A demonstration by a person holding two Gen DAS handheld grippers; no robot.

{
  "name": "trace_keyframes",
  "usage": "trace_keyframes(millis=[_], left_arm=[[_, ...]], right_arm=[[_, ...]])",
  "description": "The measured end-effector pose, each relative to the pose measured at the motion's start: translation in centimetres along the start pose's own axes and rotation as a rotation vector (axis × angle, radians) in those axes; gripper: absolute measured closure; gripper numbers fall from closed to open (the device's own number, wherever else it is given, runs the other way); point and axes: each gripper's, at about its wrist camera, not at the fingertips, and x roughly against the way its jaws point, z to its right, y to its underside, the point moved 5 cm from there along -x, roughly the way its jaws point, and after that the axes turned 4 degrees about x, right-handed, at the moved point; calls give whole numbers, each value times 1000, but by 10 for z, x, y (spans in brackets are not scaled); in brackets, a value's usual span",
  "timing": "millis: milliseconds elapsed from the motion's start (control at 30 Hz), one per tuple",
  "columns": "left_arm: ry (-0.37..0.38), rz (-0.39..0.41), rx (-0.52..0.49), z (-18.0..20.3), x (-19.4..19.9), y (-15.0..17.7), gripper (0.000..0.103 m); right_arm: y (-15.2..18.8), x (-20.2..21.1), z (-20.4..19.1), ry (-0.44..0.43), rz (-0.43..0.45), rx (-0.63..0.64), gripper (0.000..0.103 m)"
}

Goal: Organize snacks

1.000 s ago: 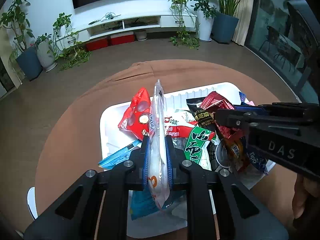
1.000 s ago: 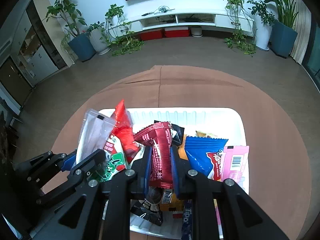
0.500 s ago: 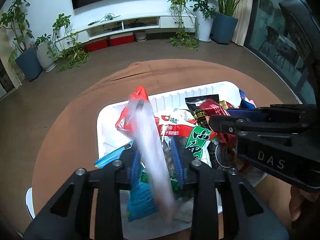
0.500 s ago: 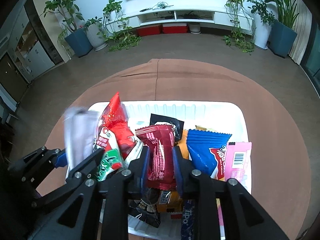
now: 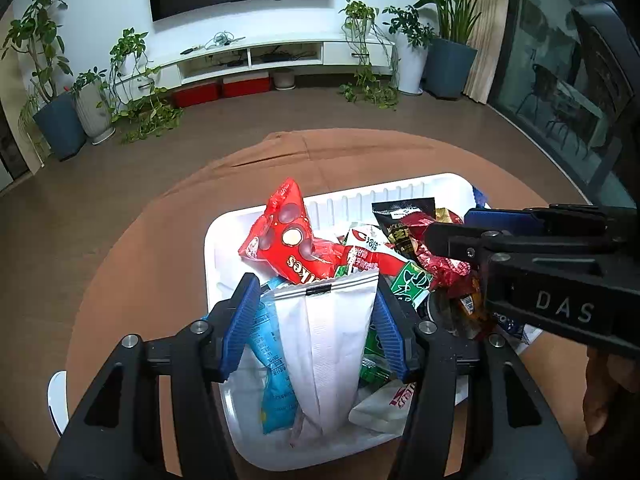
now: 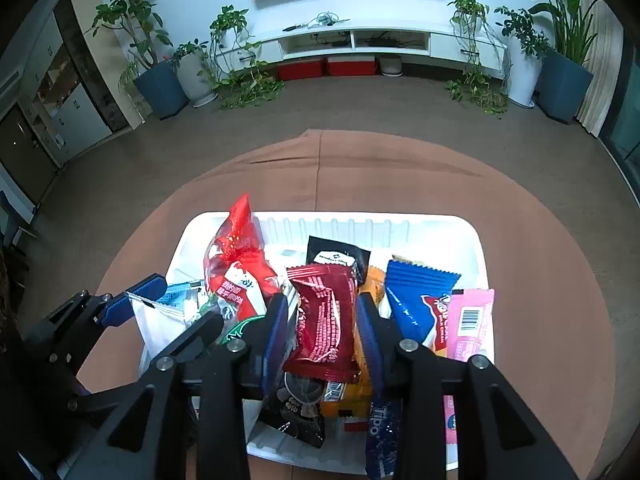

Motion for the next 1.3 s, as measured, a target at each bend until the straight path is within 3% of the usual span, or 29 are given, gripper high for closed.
trace_keyframes(millis=[167, 333, 500, 633, 700, 867, 967, 1067, 1100, 1167, 1233, 1300], left_arm=[[-1, 33, 9, -2, 12, 1, 32], [-27, 83, 25, -4, 39, 4, 16], [-95, 216, 26, -6, 83, 11, 0], [-167, 361, -24, 3, 134, 22, 0], [-238, 410, -24, 7, 161, 31, 0], [-394, 503, 26, 23, 228, 64, 0], [-392, 510, 10, 39, 257, 84, 0], [-379, 519, 6, 52, 282, 100, 0], [-361, 513, 13, 56, 291, 107, 0], [-339, 504, 33, 62, 305, 118, 0], [-307, 492, 59, 68, 320, 131, 0], [-286, 469, 79, 73, 330, 144, 0]], right_arm=[[-1, 12, 2, -12, 38, -22, 45], [1, 34, 5, -47, 110, -62, 21], [10, 67, 10, -69, 218, -93, 7], [26, 101, 15, -93, 307, -118, 4], [35, 124, 18, -107, 365, -142, 4], [62, 205, 19, -119, 616, -167, 0], [79, 264, 11, -122, 799, -125, 0], [103, 326, -3, -43, 1004, -50, 0], [109, 340, -7, -25, 1037, -33, 0], [120, 360, -14, 14, 1042, -28, 0], [131, 370, -18, 69, 993, -53, 0], [142, 375, -22, 45, 950, -32, 0]])
